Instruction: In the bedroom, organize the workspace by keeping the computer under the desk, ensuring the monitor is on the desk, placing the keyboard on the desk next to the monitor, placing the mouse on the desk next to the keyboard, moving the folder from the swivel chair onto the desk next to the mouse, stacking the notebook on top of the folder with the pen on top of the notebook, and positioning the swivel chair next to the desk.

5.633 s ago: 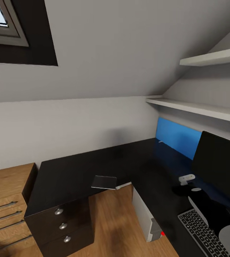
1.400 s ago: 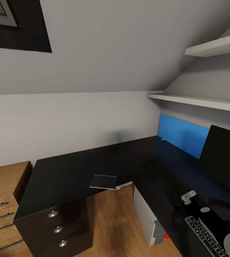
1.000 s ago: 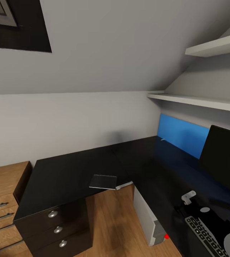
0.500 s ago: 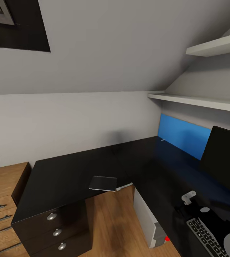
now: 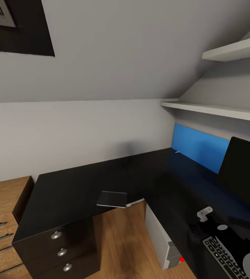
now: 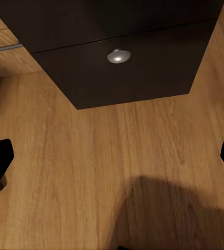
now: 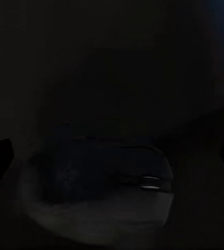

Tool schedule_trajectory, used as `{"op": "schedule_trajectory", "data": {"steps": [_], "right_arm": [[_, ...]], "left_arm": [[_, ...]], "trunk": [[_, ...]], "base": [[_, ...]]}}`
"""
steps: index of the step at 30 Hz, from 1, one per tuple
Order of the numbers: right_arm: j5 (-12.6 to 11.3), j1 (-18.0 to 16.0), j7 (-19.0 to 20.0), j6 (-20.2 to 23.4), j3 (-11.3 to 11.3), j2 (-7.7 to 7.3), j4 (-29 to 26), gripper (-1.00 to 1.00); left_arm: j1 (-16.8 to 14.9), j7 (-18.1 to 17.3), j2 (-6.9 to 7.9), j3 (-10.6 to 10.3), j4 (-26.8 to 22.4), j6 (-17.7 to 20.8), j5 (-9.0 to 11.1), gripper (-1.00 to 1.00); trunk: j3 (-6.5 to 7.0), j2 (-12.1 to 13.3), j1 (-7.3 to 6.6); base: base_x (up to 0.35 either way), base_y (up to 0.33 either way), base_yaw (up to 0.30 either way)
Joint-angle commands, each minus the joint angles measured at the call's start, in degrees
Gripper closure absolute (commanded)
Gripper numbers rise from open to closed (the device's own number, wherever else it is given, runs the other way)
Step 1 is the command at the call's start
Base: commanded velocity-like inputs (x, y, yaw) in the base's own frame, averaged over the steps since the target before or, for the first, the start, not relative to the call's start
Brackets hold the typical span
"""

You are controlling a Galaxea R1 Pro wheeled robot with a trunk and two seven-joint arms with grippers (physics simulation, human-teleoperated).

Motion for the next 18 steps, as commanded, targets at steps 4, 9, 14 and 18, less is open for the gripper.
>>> {"op": "schedule_trajectory", "data": {"steps": [4, 9, 14, 18], "right_arm": [[-0.2, 0.0, 0.0, 2.2, -1.0, 0.08, -5.2, -1.0], [-4.7, 0.1, -0.5, 10.8, -5.1, 1.16, -15.0, -1.0], [-11.8, 0.1, -8.0, 15.0, -6.3, 4.12, -17.6, -1.0], [-14.4, 0.2, -19.3, 15.9, -6.4, 8.86, -19.0, -1.0]], "left_arm": [[0.0, 0.5, 0.14, -0.3, -0.1, -0.3, 0.7, -1.0], [0.0, 0.6, 0.17, -0.3, 0.0, -0.3, 0.7, -1.0], [0.0, 0.6, 0.25, -0.1, 0.0, -0.2, 0.8, -1.0], [0.0, 0.7, 0.26, -0.1, 0.0, -0.2, 0.9, -1.0]], "trunk": [[-0.06, 0.0, 0.01], [-0.06, 0.0, 0.01], [-0.06, 0.0, 0.01], [-0.06, 0.0, 0.01]], "base": [[0.0, 0.0, 0.0], [0.0, 0.0, 0.0], [0.0, 0.0, 0.0], [0.0, 0.0, 0.0]]}}
